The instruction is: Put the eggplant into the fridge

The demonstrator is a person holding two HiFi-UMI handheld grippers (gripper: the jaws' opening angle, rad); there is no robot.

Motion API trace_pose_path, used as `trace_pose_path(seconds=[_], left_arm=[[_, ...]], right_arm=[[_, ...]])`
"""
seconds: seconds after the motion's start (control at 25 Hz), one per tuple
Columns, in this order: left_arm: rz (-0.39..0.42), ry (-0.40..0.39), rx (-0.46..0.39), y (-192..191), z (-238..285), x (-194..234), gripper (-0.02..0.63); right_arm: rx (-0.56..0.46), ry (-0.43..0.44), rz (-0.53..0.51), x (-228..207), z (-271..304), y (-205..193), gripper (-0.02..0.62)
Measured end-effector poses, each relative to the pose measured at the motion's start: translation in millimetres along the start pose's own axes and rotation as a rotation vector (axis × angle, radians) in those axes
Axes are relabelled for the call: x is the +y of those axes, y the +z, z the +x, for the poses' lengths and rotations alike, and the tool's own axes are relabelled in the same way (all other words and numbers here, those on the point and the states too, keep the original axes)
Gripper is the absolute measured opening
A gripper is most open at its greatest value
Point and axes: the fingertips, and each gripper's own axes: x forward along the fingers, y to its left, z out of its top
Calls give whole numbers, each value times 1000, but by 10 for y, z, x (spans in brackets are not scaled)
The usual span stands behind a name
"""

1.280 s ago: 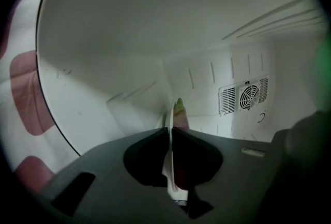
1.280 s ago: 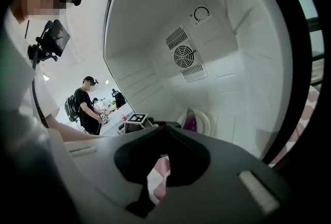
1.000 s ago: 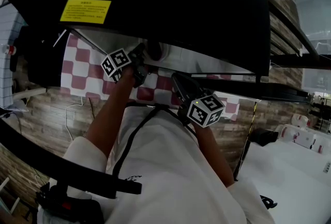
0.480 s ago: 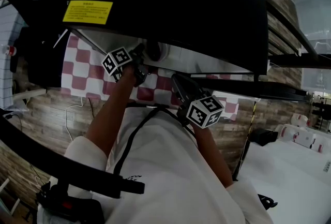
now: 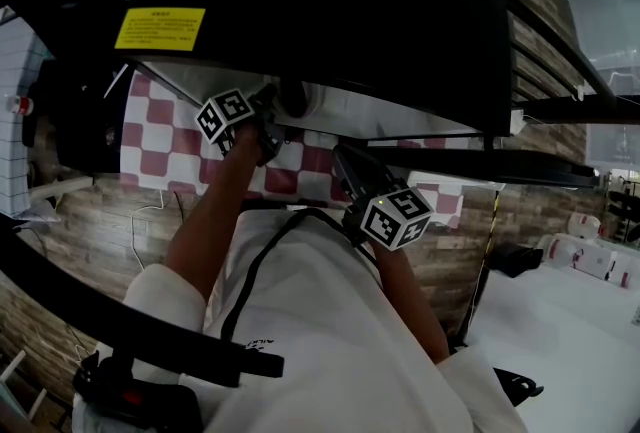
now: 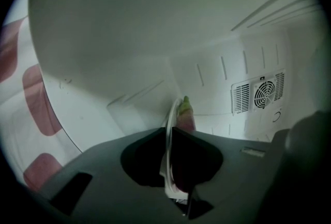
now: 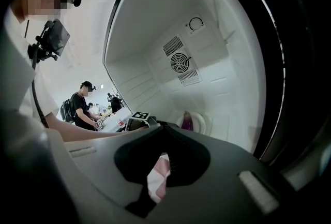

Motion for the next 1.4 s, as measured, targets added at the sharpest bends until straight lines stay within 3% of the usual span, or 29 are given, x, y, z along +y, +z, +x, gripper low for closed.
trace_pose_path(seconds=[0.4, 1.12, 1.4], left_arm=[[42, 26, 29, -16, 20, -79, 137], [125, 84, 23, 44, -4, -136, 241], [145, 89, 17, 47, -81, -138, 245]], right_arm=[[-28, -13, 23, -11, -88, 26, 6], [-55, -10, 26, -23, -146, 68, 6], [-61, -2, 29, -23, -178, 57, 6]])
